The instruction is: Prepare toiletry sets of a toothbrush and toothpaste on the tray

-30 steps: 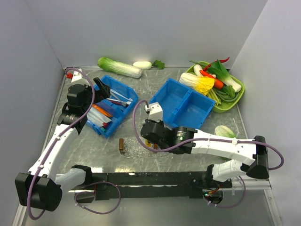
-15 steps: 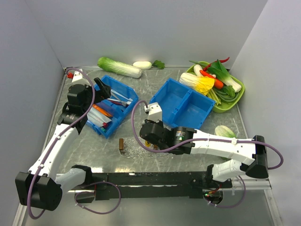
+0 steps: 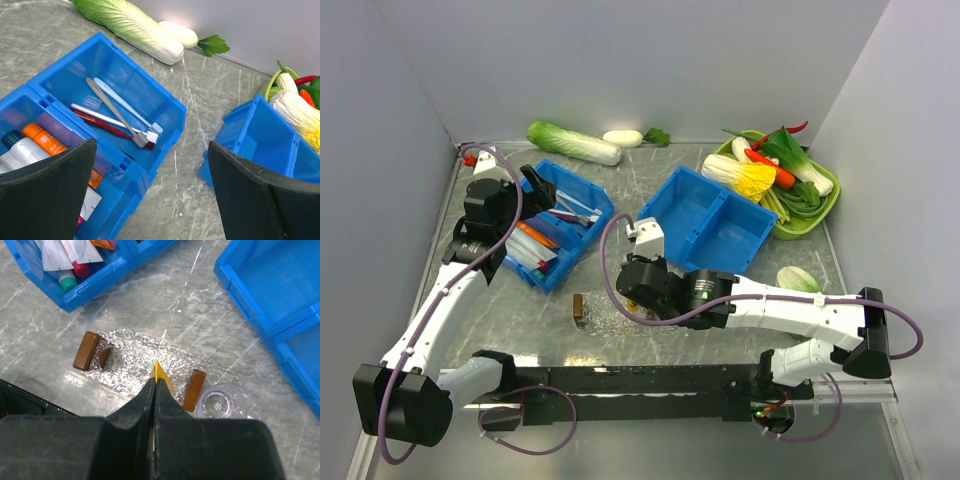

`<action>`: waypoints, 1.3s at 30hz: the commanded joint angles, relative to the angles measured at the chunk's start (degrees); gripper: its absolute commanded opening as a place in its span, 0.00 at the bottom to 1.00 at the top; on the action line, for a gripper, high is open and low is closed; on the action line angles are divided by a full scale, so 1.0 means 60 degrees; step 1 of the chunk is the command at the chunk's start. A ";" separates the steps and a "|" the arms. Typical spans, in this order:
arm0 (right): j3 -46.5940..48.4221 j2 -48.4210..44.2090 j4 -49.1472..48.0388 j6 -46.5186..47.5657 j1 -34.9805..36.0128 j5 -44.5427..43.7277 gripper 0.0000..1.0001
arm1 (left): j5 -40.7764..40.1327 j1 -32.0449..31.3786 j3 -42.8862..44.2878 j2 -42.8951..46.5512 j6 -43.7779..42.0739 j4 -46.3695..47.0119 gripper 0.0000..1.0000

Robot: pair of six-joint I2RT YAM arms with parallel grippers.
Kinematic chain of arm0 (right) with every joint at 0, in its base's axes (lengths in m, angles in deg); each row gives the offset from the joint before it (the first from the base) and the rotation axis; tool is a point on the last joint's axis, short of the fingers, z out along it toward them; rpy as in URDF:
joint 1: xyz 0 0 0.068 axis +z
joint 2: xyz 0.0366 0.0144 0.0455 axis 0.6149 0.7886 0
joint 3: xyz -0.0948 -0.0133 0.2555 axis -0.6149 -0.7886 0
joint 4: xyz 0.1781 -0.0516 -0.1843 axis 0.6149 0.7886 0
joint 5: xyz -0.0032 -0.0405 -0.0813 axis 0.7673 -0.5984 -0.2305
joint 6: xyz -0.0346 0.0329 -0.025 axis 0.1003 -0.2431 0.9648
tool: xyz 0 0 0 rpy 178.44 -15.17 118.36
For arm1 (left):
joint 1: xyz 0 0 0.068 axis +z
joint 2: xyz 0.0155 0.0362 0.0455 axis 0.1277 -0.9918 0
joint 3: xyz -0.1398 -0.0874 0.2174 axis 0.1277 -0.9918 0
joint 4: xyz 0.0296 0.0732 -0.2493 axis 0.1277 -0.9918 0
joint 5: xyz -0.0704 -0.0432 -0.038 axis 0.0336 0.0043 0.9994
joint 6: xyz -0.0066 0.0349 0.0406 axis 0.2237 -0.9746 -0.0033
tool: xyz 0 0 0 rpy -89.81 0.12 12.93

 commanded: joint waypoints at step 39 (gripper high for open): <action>-0.0305 0.0655 -0.0473 -0.0543 0.0057 -0.0845 0.00 | 0.0197 -0.0004 0.0096 -0.0085 0.0057 0.0341 0.96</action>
